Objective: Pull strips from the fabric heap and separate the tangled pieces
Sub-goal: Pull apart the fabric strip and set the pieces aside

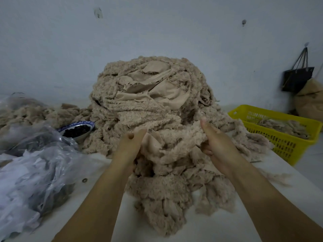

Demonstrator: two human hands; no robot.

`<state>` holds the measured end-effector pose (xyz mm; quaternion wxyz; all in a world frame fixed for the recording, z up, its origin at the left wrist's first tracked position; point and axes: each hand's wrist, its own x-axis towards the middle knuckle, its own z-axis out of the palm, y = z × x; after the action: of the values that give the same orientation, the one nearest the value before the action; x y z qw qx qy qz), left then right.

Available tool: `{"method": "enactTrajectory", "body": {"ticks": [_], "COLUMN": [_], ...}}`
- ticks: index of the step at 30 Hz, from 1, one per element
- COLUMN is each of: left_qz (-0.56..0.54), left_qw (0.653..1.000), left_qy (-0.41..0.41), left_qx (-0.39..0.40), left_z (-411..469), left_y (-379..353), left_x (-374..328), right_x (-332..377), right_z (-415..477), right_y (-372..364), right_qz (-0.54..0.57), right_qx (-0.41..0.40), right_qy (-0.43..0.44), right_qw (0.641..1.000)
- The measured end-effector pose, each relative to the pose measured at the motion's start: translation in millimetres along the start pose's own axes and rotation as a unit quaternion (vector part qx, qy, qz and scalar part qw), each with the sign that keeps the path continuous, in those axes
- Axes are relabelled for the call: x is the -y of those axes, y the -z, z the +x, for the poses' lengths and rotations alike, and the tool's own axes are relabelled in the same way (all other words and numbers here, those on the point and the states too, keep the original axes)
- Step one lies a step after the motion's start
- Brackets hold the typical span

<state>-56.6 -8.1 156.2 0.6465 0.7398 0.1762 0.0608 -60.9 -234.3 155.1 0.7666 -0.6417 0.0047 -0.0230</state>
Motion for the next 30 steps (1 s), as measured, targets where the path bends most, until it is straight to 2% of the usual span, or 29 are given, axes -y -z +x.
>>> {"method": "enactTrajectory", "body": {"ticks": [1,3,4,5,6,8,9,10,11,13,16,20,22,24,26,28,30], "left_qz": [0.045,0.086,0.092,0.095,0.104,0.124,0.129,0.129,0.119,0.123,0.149,0.154,0.123,0.094,0.053,0.023,0.031], "left_qw": [0.995,0.959,0.939,0.931,0.932,0.934,0.930,0.928,0.933,0.946,0.954,0.964,0.973,0.977,0.979,0.973,0.970], "left_qy": [-0.050,-0.202,-0.276,-0.325,-0.344,-0.305,-0.275,-0.250,-0.230,-0.212,-0.196,-0.163,-0.142,-0.118,-0.095,-0.122,-0.134], "left_qx": [-0.069,-0.181,-0.182,-0.136,-0.054,0.136,0.207,0.243,0.249,0.211,0.169,0.143,0.134,0.150,0.171,0.193,0.201], "left_z": [2,-2,-9,-15,-22,-33,-36,-35,-33,-28,-21,-12,-9,-9,-13,-18,-24], "left_y": [1,0,-4,-11,-20,-38,-45,-50,-52,-51,-41,-25,-20,-22,-28,-36,-39], "left_x": [2,2,-1,-4,-6,-6,-4,-1,3,6,7,9,10,11,10,6,1], "right_x": [3,7,7,6,5,2,2,3,3,2,-3,1,1,-2,-7,-11,-14], "right_z": [-2,-6,-8,-9,-8,-6,-6,-5,-5,-6,0,9,9,6,0,-4,-3], "right_y": [-2,-5,-7,-10,-13,-15,-16,-15,-13,-7,5,26,35,33,20,5,-5], "right_qz": [-0.010,-0.032,-0.051,-0.074,-0.092,-0.094,-0.084,-0.079,-0.078,-0.087,-0.087,0.025,0.002,-0.106,-0.226,-0.274,-0.297], "right_qx": [-0.004,0.007,0.018,0.030,0.040,0.045,0.046,0.043,0.037,0.023,-0.039,-0.123,-0.131,-0.076,0.026,0.134,0.177], "right_qy": [0.001,0.010,0.013,0.019,0.024,0.049,0.060,0.063,0.061,0.060,0.057,0.029,0.027,0.022,0.050,0.074,0.100], "right_qw": [1.000,0.999,0.998,0.997,0.995,0.993,0.994,0.994,0.994,0.994,0.994,0.992,0.991,0.991,0.972,0.950,0.933]}}
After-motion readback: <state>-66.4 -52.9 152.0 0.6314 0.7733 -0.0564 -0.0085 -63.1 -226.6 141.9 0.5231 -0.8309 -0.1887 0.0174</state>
